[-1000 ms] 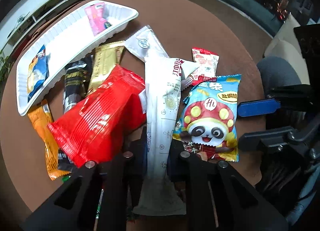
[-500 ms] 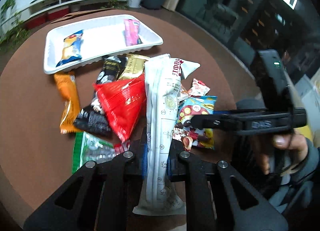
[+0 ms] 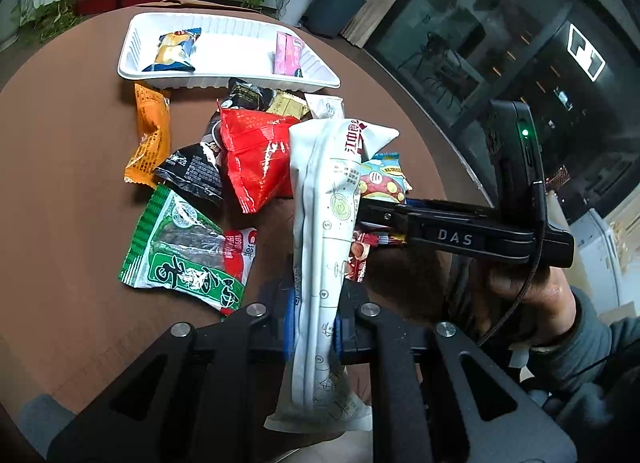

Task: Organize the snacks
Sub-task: 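Lift the white packet with the left tool into the tray while the right tool drops the panda bag there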

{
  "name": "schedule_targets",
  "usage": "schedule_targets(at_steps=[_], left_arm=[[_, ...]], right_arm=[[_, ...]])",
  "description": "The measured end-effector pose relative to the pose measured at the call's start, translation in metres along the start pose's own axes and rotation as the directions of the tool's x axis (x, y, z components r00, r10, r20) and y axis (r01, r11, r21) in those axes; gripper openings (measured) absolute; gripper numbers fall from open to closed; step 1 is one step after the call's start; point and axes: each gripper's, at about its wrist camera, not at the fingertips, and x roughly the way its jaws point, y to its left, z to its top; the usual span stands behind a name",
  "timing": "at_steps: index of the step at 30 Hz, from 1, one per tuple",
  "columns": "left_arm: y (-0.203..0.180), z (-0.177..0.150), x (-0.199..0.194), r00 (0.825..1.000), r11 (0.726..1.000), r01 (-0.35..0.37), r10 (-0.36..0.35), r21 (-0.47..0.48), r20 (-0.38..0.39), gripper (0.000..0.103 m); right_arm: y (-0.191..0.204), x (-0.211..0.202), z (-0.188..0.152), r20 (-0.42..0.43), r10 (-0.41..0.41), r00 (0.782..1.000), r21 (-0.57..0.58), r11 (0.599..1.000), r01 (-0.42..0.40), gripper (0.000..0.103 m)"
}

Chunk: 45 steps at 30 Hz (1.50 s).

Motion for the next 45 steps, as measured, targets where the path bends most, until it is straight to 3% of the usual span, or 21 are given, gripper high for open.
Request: schedule_targets(at_steps=[6, 20, 24, 28, 31, 37, 40, 45], left_arm=[[0.004, 0.002, -0.008, 0.999, 0.999, 0.039, -0.038, -0.034, 0.026, 0.012], [0.026, 0.037, -0.043, 0.99, 0.991, 0.092, -0.081, -0.096, 0.112, 0.012], [0.042, 0.064, -0.06, 0.986, 0.992, 0.077, -0.062, -0.096, 0.152, 0.012], [0.07, 0.108, -0.067, 0.985, 0.995, 0.011, 0.007, -0.1, 0.175, 0.012], [0.085, 0.141, -0.065, 0.983, 0.994, -0.033, 0.05, -0.101, 0.177, 0.012], [0.097, 0.219, -0.028, 0.986, 0.991, -0.106, 0.116, -0.087, 0.12, 0.012], [0.097, 0.245, -0.002, 0.988, 0.989, -0.123, 0.13, -0.088, 0.08, 0.012], [0.093, 0.265, 0.047, 0.981, 0.978, -0.193, 0.193, -0.073, -0.013, 0.012]], right_arm=[[0.002, -0.016, -0.002, 0.02, 0.043, 0.999, 0.017, 0.999, -0.044, 0.024], [-0.009, -0.075, 0.015, 0.119, 0.155, 0.981, 0.039, 0.986, -0.161, 0.021], [-0.037, -0.093, 0.046, 0.187, 0.102, 0.977, 0.073, 0.99, -0.117, 0.021], [-0.068, -0.098, 0.09, 0.242, 0.012, 0.97, 0.11, 0.993, -0.039, 0.021], [-0.077, -0.092, 0.13, 0.275, -0.006, 0.962, 0.132, 0.991, -0.031, 0.021], [-0.025, -0.06, 0.192, 0.276, 0.122, 0.953, -0.006, 0.992, -0.125, 0.021], [0.01, -0.022, 0.217, 0.214, 0.174, 0.961, -0.085, 0.984, -0.159, 0.021], [0.034, 0.034, 0.235, 0.109, 0.137, 0.985, -0.113, 0.986, -0.124, 0.021]])
